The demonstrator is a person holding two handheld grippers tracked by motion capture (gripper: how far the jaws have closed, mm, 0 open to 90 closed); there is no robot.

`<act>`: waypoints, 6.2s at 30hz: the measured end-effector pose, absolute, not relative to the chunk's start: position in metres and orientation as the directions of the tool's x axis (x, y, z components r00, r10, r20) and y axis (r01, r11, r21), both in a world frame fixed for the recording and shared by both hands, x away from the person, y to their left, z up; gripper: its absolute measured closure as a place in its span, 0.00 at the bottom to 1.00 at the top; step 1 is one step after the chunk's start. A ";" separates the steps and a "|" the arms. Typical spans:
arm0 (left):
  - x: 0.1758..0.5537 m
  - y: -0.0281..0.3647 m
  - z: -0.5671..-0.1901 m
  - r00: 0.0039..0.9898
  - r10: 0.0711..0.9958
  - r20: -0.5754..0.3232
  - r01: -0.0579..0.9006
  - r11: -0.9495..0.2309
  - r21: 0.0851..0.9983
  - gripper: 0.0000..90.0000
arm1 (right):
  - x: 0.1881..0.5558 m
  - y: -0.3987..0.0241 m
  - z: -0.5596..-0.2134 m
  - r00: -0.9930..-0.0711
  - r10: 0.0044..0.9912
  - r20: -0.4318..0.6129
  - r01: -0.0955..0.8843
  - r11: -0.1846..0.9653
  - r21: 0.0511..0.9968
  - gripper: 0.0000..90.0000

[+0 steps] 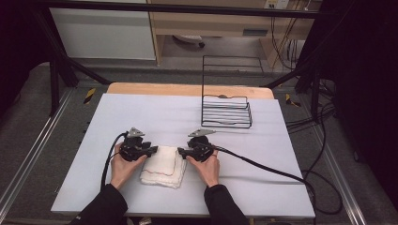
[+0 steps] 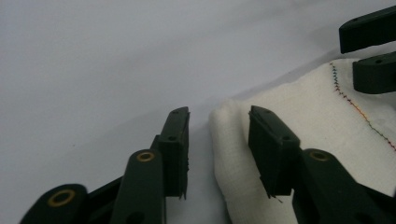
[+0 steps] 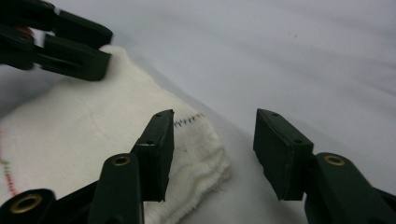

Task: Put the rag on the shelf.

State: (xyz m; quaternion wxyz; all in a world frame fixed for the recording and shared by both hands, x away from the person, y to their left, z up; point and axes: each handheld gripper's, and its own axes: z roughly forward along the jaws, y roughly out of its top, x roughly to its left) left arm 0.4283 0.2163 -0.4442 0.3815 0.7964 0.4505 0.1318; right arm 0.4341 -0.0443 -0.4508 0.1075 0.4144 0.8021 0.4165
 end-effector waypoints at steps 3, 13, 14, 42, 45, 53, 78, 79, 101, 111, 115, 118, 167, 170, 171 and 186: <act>0.428 0.219 -0.446 0.565 0.813 -0.138 0.621 -0.310 0.720 0.60 | 0.433 -0.042 -0.456 -0.631 0.755 0.179 0.589 0.317 0.743 0.52; 0.427 0.212 -0.447 0.565 0.803 -0.187 0.650 -0.294 0.701 0.80 | 0.427 -0.041 -0.455 -0.610 0.750 0.257 0.647 0.284 0.708 0.83; 0.427 0.211 -0.447 0.564 0.803 -0.190 0.652 -0.293 0.699 0.82 | 0.428 -0.041 -0.454 -0.607 0.748 0.270 0.655 0.278 0.703 0.87; 0.393 0.227 -0.404 0.619 0.774 -0.135 0.461 -0.218 0.860 0.91 | 0.398 -0.054 -0.406 -0.724 0.657 0.212 0.454 0.222 0.863 0.93; 0.391 0.228 -0.400 0.616 0.774 -0.149 0.455 -0.196 0.869 0.91 | 0.397 -0.055 -0.400 -0.728 0.652 0.212 0.443 0.212 0.871 0.93; 0.386 0.225 -0.393 0.606 0.778 -0.167 0.450 -0.162 0.878 0.91 | 0.394 -0.060 -0.391 -0.737 0.648 0.192 0.417 0.212 0.884 0.93; 0.374 0.212 -0.362 0.612 0.782 -0.121 0.349 -0.129 0.928 0.91 | 0.387 -0.076 -0.360 -0.748 0.651 0.127 0.305 0.167 0.938 0.93; 0.374 0.211 -0.361 0.612 0.782 -0.119 0.344 -0.128 0.930 0.91 | 0.386 -0.076 -0.358 -0.748 0.653 0.121 0.297 0.166 0.940 0.93; 0.378 0.190 -0.337 0.625 0.773 -0.108 0.260 -0.075 0.963 0.91 | 0.382 -0.098 -0.329 -0.735 0.675 0.059 0.200 0.132 0.971 0.93; 0.383 0.176 -0.327 0.636 0.763 -0.117 0.243 -0.054 0.969 0.91 | 0.380 -0.110 -0.317 -0.717 0.695 0.044 0.179 0.122 0.976 0.93; 0.386 0.171 -0.323 0.638 0.762 -0.115 0.238 -0.053 0.970 0.91 | 0.380 -0.114 -0.313 -0.710 0.703 0.046 0.178 0.115 0.977 0.93; 0.388 0.167 -0.321 0.639 0.761 -0.115 0.234 -0.049 0.971 0.91 | 0.381 -0.117 -0.311 -0.706 0.707 0.043 0.174 0.115 0.978 0.93; 0.416 0.108 -0.258 0.689 0.722 -0.066 0.119 -0.022 0.993 0.91 | 0.387 -0.172 -0.260 -0.617 0.787 0.018 0.067 0.029 0.997 0.93; 0.418 0.105 -0.255 0.691 0.720 -0.064 0.113 -0.020 0.993 0.91 | 0.388 -0.175 -0.256 -0.611 0.792 0.016 0.059 0.025 0.998 0.93; 0.418 0.103 -0.254 0.691 0.720 -0.065 0.112 -0.017 0.994 0.91 | 0.388 -0.176 -0.255 -0.608 0.794 0.013 0.056 0.026 0.998 0.93; 0.430 0.088 -0.241 0.700 0.711 -0.070 0.093 0.007 0.996 0.91 | 0.393 -0.188 -0.238 -0.577 0.817 0.003 0.015 0.007 1.000 0.93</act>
